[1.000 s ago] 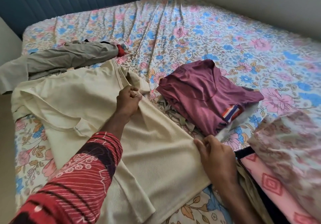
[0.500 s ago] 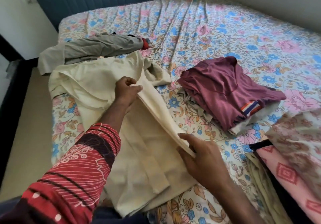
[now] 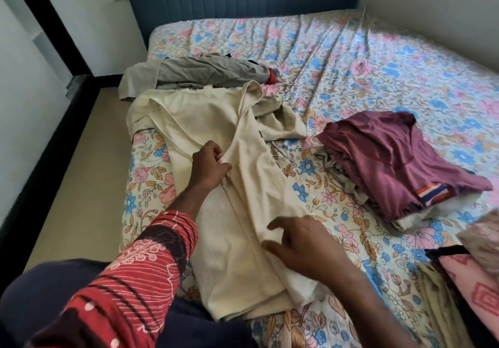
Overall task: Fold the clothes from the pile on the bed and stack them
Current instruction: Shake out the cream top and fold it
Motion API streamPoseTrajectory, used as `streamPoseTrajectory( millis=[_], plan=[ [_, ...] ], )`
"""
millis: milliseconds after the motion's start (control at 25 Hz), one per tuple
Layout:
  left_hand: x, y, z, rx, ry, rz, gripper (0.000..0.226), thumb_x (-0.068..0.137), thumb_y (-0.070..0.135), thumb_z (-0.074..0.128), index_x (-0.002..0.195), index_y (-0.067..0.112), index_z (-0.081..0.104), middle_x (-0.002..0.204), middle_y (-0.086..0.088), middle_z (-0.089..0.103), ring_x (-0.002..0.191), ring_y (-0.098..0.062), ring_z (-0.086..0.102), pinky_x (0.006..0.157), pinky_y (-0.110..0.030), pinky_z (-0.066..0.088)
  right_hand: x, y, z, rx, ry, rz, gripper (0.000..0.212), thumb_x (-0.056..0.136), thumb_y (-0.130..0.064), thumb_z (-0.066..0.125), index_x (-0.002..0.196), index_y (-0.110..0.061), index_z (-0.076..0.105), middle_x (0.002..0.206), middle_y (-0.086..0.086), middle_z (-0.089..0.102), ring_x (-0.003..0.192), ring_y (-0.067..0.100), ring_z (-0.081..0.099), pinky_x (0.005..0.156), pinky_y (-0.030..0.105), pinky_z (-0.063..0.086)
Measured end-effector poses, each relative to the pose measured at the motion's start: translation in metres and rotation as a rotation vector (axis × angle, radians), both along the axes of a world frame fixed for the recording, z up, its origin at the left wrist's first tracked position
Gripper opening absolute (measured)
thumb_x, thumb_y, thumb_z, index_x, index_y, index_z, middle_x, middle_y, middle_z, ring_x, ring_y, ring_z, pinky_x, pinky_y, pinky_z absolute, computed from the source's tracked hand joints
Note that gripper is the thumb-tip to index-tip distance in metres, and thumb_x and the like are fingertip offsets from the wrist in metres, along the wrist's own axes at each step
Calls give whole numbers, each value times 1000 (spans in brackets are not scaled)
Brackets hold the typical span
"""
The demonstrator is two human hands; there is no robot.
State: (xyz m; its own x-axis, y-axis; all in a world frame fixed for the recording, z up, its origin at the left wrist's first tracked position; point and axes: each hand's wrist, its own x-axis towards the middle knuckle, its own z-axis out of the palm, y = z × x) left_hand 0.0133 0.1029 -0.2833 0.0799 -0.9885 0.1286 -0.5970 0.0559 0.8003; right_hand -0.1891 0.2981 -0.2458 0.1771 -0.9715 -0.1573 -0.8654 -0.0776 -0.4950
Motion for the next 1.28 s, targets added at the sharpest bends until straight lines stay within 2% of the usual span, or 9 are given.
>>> streamPoseTrajectory(
  millis=[320, 520, 640, 800, 880, 960, 1080, 1200, 1280],
  plan=[
    [37, -14, 3, -101, 184, 57, 25, 78, 6, 84, 89, 14, 63, 87, 0, 68, 83, -13, 67, 73, -17, 51, 24, -155, 14, -165, 31, -25, 33, 93, -41, 71, 119, -22, 71, 101, -2, 73, 100, 18, 66, 87, 30, 50],
    [81, -29, -12, -17, -19, 136, 22, 83, 6, 77, 100, 14, 65, 103, -6, 65, 98, -23, 64, 81, -31, 51, 40, -270, 11, -216, -105, -309, 45, 93, -46, 69, 119, -10, 71, 113, 10, 74, 113, 32, 65, 93, 37, 51],
    [85, -28, -29, -6, -233, 38, 35, 86, 31, 78, 116, 20, 64, 126, 5, 56, 120, -16, 53, 97, -40, 46, 37, -321, 11, -146, -287, -559, 46, 92, -47, 63, 104, -4, 75, 104, 16, 75, 105, 36, 70, 89, 38, 57],
    [81, -47, -22, -33, -237, -87, 41, 85, 37, 55, 124, 26, 62, 146, 4, 50, 145, -19, 37, 116, -49, 27, 19, -375, 12, -49, -412, -676, 70, 86, -59, 67, 125, -2, 63, 120, 20, 69, 111, 40, 67, 92, 45, 58],
    [66, -64, -6, -26, -160, -84, 54, 78, 49, 46, 126, 29, 62, 141, 6, 55, 141, -17, 41, 114, -45, 28, 13, -399, 9, 35, -555, -704, 91, 67, -76, 73, 119, -2, 63, 110, 19, 71, 96, 37, 72, 78, 50, 63],
    [42, -76, 5, -56, -235, -161, 71, 75, 72, 39, 134, 37, 57, 139, 13, 54, 136, -11, 40, 107, -39, 29, 10, -414, 9, 101, -717, -706, 90, 57, -70, 86, 111, -3, 62, 100, 19, 71, 80, 34, 72, 59, 45, 62],
    [7, -78, 1, -64, -438, -379, 79, 73, 83, 40, 142, 47, 45, 143, 19, 41, 136, -8, 30, 105, -38, 24, 20, -423, 25, 55, -599, -678, 67, 68, -51, 90, 110, -7, 61, 87, 10, 68, 71, 28, 69, 71, 46, 64],
    [-1, -87, -14, -83, -524, -373, 71, 80, 75, 47, 145, 46, 42, 142, 16, 39, 134, -11, 32, 104, -39, 24, 44, -444, 40, -223, -257, -575, 41, 93, -33, 72, 122, -5, 65, 109, 11, 73, 93, 28, 72, 82, 34, 59],
    [0, -90, -21, -98, -546, -344, 71, 82, 75, 40, 146, 44, 41, 141, 16, 41, 132, -12, 34, 101, -39, 26, 64, -453, 46, -220, -208, -396, 41, 94, -26, 71, 127, -3, 64, 113, 15, 71, 97, 31, 71, 85, 37, 59]
  ],
)
